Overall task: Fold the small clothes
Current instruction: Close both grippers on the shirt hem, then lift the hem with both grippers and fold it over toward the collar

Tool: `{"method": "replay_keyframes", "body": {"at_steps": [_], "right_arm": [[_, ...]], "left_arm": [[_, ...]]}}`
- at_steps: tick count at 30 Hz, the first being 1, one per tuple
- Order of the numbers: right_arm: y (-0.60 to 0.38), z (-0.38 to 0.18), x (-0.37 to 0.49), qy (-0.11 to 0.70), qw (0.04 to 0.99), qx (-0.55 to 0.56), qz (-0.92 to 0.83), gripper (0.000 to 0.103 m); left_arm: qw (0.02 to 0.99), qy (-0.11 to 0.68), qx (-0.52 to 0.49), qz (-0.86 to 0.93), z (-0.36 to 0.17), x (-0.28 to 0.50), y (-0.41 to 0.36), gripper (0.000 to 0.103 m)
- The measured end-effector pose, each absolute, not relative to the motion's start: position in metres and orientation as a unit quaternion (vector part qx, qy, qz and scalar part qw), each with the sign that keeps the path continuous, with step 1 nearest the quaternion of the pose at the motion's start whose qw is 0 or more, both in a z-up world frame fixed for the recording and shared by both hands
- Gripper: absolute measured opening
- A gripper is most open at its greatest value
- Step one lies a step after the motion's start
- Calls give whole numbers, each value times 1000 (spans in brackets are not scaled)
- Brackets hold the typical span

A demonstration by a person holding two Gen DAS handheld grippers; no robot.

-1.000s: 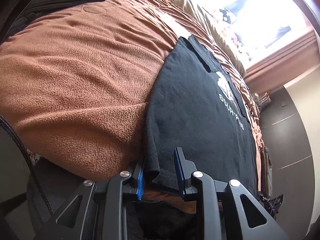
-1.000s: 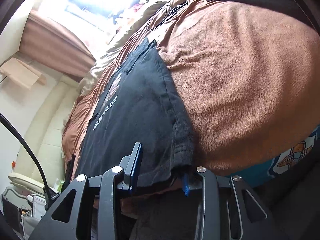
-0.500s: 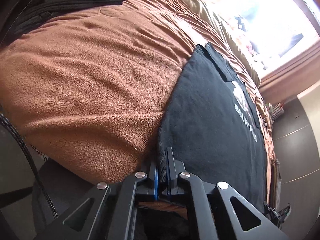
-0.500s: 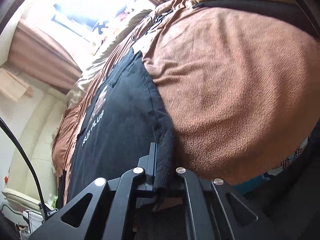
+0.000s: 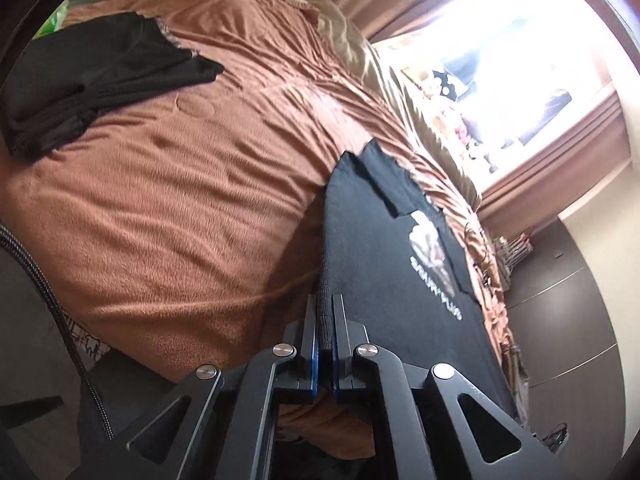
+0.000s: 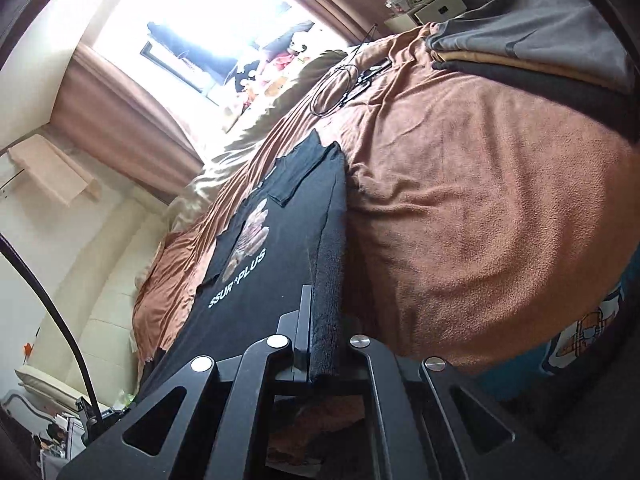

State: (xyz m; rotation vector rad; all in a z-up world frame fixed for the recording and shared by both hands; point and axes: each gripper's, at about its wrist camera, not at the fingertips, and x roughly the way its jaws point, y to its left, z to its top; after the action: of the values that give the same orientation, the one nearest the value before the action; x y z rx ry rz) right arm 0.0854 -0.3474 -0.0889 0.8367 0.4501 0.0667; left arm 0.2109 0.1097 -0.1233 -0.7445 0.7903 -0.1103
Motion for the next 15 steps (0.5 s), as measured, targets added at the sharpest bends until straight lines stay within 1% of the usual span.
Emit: {"method": "replay_keyframes", "body": {"at_steps": [7,15], "right_arm": [[-356,-83,62,198,894,400,50,0],[-351,-72,25,183,902,385,62,0]], "left_arm": [[864,341,-365,-61,-91,192,122,3],[871,310,-375,-71,-70,154,133,3]]}}
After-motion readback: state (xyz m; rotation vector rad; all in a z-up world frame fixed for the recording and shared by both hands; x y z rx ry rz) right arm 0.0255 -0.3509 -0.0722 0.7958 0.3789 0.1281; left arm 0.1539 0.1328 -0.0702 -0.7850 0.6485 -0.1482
